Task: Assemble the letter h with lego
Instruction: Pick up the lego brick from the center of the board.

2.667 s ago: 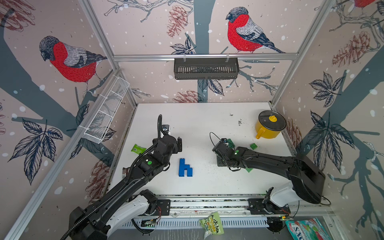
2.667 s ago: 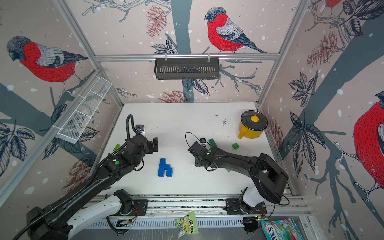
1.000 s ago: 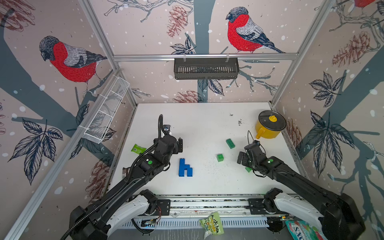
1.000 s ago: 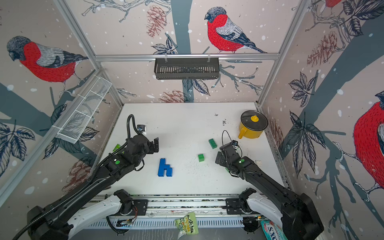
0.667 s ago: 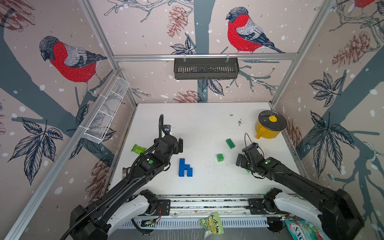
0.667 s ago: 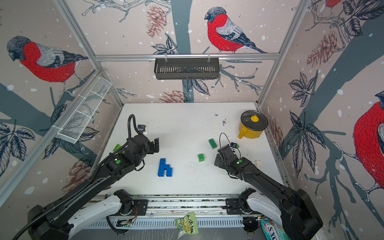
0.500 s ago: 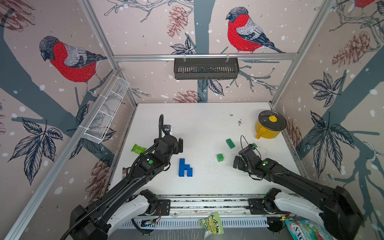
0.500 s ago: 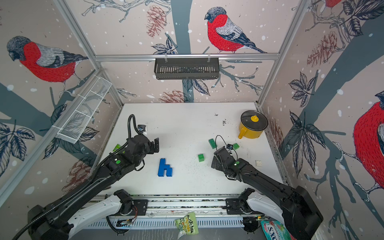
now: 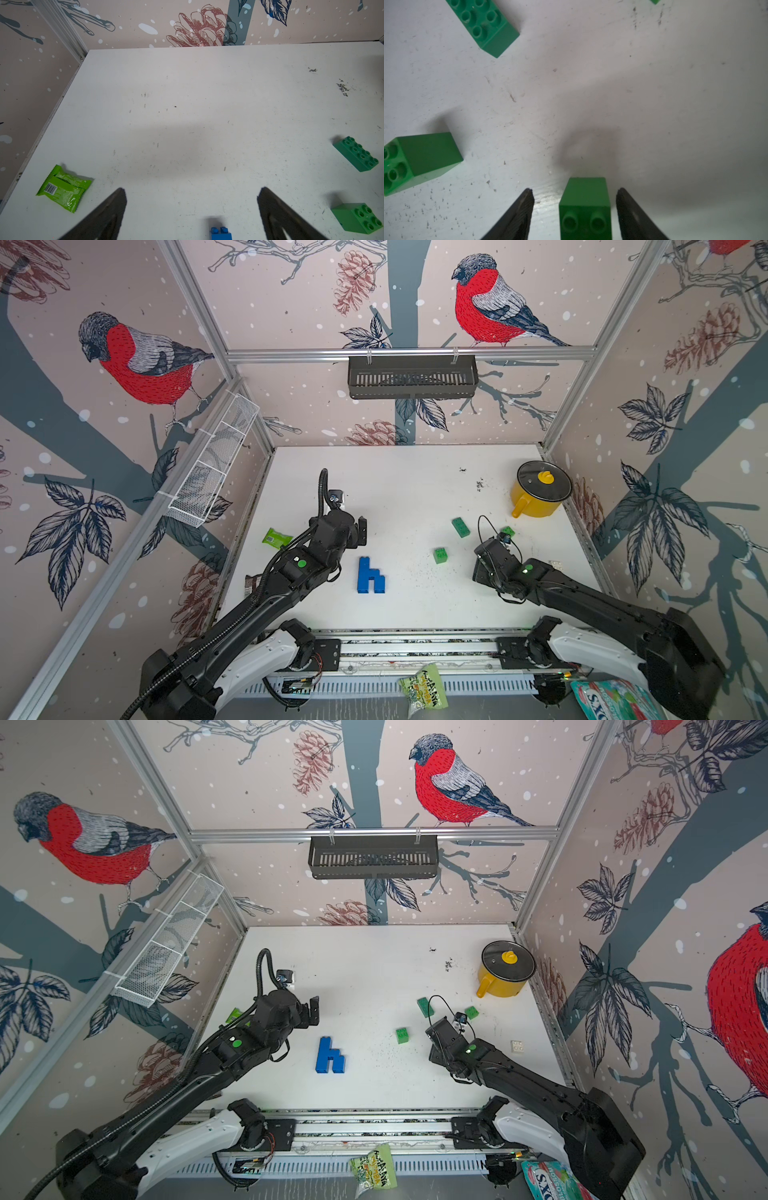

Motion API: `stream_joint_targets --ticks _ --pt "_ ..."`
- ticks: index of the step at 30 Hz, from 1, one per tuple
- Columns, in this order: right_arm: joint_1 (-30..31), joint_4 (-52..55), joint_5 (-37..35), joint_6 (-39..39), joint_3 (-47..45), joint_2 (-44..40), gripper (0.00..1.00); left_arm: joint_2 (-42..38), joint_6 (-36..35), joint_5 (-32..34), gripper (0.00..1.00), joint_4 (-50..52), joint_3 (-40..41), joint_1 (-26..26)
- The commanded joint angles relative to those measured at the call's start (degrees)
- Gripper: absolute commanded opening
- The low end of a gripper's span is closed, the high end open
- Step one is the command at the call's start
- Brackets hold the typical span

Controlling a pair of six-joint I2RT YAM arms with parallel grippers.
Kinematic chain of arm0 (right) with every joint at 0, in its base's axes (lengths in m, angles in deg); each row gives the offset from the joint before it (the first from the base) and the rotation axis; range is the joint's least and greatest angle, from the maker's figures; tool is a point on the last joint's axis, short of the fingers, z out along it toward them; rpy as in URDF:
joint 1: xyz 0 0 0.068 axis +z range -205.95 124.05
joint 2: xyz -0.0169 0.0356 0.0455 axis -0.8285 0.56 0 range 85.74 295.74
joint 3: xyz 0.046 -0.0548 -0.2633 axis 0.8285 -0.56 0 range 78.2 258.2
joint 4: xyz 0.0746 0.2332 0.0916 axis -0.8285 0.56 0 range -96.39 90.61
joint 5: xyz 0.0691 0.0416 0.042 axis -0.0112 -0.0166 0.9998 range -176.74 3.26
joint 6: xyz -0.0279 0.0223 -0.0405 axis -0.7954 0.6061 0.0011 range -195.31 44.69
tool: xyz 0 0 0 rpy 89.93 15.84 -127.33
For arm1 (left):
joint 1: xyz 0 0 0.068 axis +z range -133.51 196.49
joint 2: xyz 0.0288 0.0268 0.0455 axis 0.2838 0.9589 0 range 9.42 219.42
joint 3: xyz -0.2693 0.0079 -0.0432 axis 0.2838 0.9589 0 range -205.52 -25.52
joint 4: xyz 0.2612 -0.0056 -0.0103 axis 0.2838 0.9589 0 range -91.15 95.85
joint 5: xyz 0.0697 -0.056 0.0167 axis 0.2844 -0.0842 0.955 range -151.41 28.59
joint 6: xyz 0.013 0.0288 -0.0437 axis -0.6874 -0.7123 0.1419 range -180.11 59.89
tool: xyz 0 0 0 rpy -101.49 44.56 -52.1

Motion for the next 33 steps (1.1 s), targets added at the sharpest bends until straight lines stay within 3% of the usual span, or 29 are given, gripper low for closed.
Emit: stream_joint_targets --ticks 1,3,17,25,33 --pt "-0.62 0.94 -0.15 -1.68 0.09 -0.24 0.6 0.0 -0.1 0.38 0.98 0.41 -0.33 0.19" --pt "-0.7 1.24 -0.24 -2.03 0.15 -0.27 0.54 0.11 -0.06 0.36 0.98 0.4 -0.34 0.19" --pt "-0.55 1.55 0.51 -4.28 0.55 0.65 0.34 0.42 -0.04 0.36 0.98 0.56 -0.31 0.21" --pt "0.24 0.76 0.91 -9.77 6.02 4.76 0.29 0.29 0.46 0.91 0.98 1.43 -0.87 0.19" --pt "-0.56 -1.93 2.95 -17.27 14.09 14.18 0.27 0.22 4.56 1.19 0.98 9.9 -3.05 0.19"
